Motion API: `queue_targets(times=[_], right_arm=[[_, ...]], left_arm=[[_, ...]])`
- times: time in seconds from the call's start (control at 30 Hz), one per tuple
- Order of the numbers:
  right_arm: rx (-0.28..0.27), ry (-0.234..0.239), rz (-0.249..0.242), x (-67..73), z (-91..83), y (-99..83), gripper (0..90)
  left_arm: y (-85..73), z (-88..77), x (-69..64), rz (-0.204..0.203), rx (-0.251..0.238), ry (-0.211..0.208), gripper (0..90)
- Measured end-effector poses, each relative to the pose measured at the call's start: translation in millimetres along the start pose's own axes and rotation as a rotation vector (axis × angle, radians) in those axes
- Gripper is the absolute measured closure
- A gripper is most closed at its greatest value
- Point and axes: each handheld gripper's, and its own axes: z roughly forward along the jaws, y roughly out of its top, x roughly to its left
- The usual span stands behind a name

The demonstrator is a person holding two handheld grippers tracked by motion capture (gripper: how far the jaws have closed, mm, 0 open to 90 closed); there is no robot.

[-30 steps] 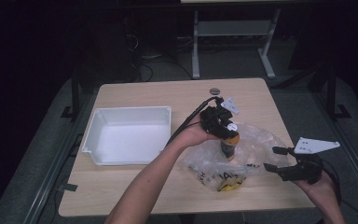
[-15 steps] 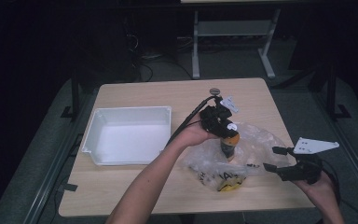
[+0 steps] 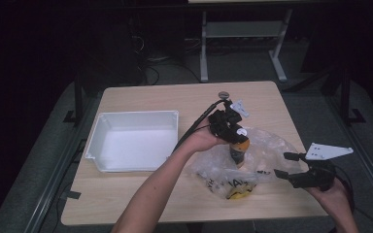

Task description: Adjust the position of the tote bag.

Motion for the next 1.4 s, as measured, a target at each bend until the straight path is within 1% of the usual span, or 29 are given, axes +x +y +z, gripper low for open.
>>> queue_targets(times=[0.1, 0.17, 0.37, 0.6, 0.67, 0.73, 0.8, 0.83, 0.87, 0.9, 1.07, 1.1, 1.2, 1.27, 1.4], right_arm=[[-0.002, -0.001, 0.0, 0.3, -0.6, 0.0, 24.7], [-0.004, -0.003, -0.001, 0.2, -1.0, 0.0, 24.7], [-0.003, -0.004, 0.001, -0.4, -0.3, -0.1, 24.7], [-0.001, -0.005, -0.004, -0.5, 1.5, 0.6, 24.7], [-0.002, -0.005, 0.001, -1.4, 1.5, 0.4, 24.7], [-0.006, -0.006, 0.006, -2.4, 0.9, 0.3, 24.7], [-0.009, -0.007, 0.006, -2.6, 0.6, 0.2, 24.7], [-0.01, -0.007, 0.006, -2.7, 0.5, 0.2, 24.7], [-0.01, -0.007, 0.006, -2.7, 0.5, 0.2, 24.7], [-0.016, -0.003, 0.007, -3.3, 0.7, 0.4, 24.7], [-0.019, -0.004, 0.005, -3.7, 0.3, 0.9, 24.7], [-0.02, -0.003, 0.008, -4.2, 0.5, 0.5, 24.6], [-0.017, -0.003, 0.012, -5.0, 0.8, -0.3, 24.6], [-0.018, -0.003, 0.016, -5.5, 0.2, -0.8, 24.7], [-0.023, -0.005, 0.015, -6.7, -0.5, -1.2, 24.6]], left_arm=[[-0.3, 0.1, -1.4, -0.006, -0.003, 0.009, 59.0], [-0.9, -0.5, -1.5, 0.0, -0.003, 0.011, 59.0], [-1.5, -0.4, -2.0, -0.007, -0.008, 0.014, 59.0], [-1.1, -0.7, -2.5, -0.01, -0.004, 0.017, 59.0], [-0.8, -1.0, -2.1, -0.006, 0.003, 0.018, 59.0], [1.0, -1.7, -2.7, -0.013, 0.023, 0.025, 59.0], [1.7, -1.4, -4.2, -0.019, 0.023, 0.027, 59.1], [3.2, -2.1, -5.2, -0.026, 0.043, 0.025, 59.1], [3.2, -2.1, -5.2, -0.026, 0.043, 0.025, 59.1], [4.9, -2.1, -5.0, -0.012, 0.054, 0.032, 59.1], [7.3, -1.4, -4.4, -0.022, 0.067, 0.03, 59.1], [8.9, -1.2, -4.7, -0.025, 0.076, 0.037, 59.1], [10.3, -0.8, -5.0, -0.02, 0.081, 0.044, 59.1], [11.8, 0.1, -4.7, -0.044, 0.08, 0.048, 59.2], [13.3, 0.3, -3.9, -0.046, 0.086, 0.053, 59.2]])
